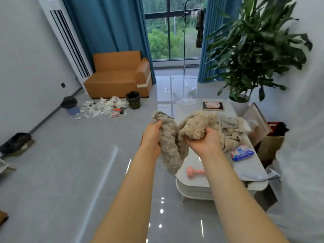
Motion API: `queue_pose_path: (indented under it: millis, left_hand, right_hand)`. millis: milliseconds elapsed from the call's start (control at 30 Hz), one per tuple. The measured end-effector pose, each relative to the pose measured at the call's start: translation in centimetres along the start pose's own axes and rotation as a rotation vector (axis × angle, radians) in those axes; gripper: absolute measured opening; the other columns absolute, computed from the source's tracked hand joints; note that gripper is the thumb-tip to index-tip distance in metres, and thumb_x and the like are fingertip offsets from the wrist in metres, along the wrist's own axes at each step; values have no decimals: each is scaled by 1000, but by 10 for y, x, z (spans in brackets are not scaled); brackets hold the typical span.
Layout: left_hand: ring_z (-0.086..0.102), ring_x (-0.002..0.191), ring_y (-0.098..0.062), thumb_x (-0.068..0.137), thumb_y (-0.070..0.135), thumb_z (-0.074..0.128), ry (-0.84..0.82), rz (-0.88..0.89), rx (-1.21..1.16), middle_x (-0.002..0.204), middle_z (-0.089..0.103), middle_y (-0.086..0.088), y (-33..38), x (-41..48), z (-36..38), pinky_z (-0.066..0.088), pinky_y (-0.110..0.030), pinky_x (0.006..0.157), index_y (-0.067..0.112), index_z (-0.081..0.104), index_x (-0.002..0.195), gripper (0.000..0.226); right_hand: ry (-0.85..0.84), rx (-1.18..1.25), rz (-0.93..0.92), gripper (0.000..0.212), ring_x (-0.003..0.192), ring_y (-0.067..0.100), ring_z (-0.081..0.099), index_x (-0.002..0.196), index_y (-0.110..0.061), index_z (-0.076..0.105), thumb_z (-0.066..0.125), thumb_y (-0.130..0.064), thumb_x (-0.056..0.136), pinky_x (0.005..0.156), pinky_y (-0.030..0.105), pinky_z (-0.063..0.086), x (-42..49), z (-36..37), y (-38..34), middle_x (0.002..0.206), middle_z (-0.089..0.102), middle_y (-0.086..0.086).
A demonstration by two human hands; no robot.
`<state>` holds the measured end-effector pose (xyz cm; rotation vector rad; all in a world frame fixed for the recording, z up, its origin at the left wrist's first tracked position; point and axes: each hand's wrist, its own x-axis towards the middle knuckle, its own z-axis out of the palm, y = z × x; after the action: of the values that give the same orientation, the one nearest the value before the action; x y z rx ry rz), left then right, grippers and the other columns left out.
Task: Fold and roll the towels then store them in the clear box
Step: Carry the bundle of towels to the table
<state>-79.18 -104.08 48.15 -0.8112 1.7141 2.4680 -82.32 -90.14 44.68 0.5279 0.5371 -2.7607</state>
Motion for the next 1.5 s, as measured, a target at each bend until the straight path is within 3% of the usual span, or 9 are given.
queue_pose_path:
  millis: [200,600,833,967,1100,1200,1300,1400,1500]
  left_hand:
    - [65,91,-29,100,22,43,58,28,-50,108,65,-18,50,97,1,55,-40,79,3,53,125,33]
    - [64,83,-26,100,22,46,-57,6,39,102,65,-13,133,303,-8,54,-40,73,8,52,129,33]
    - [63,94,-29,100,20,45,-192,-86,277,107,64,-15,181,432,10,53,-42,82,8,51,127,31]
    - [63,83,-27,99,22,45,-247,-116,332,98,64,-14,185,483,31,52,-37,69,10,59,111,22]
    - [63,80,-23,100,17,43,-331,-41,389,88,63,-10,189,539,73,53,-35,71,17,59,86,21]
    - [67,85,-28,99,19,44,-400,-24,450,94,68,-13,192,579,102,56,-41,78,13,62,97,19]
    - [67,87,-28,98,20,46,-452,-4,565,95,69,-13,198,622,135,56,-41,79,14,62,99,17]
    - [67,89,-27,97,21,47,-496,11,665,97,68,-10,203,657,162,56,-43,82,17,60,105,15]
    - [65,95,-27,97,23,49,-531,6,702,103,67,-8,198,688,183,53,-45,88,21,58,106,13]
  right_hand:
    - [27,2,49,34,94,30,59,121,-9,58,35,-18,98,73,41,49,105,49,1,111,62,15]
    - [103,98,-93,32,50,18,56,77,-13,59,38,-28,95,43,22,46,301,113,6,64,58,3]
    - [236,199,-169,40,29,15,52,73,-12,51,30,-30,101,31,16,40,396,140,31,40,55,4]
    - [401,201,-267,42,28,14,51,73,-13,51,31,-37,102,32,16,39,435,124,9,39,54,2]
    - [417,289,-337,45,26,14,49,67,-19,47,34,-48,99,31,16,39,486,105,-24,37,52,0]
    - [539,142,-314,38,24,13,46,66,-21,41,37,-40,99,27,15,36,529,100,-48,41,51,0]
    - [656,-16,-360,30,25,6,49,73,-18,41,31,-21,101,27,16,40,578,104,-79,68,53,5]
    - [616,51,-282,38,22,13,47,70,-17,45,34,-36,101,26,16,36,612,108,-100,41,54,4]
    - [651,90,-291,39,25,14,50,71,-16,47,34,-36,101,28,17,39,636,98,-115,47,57,5]
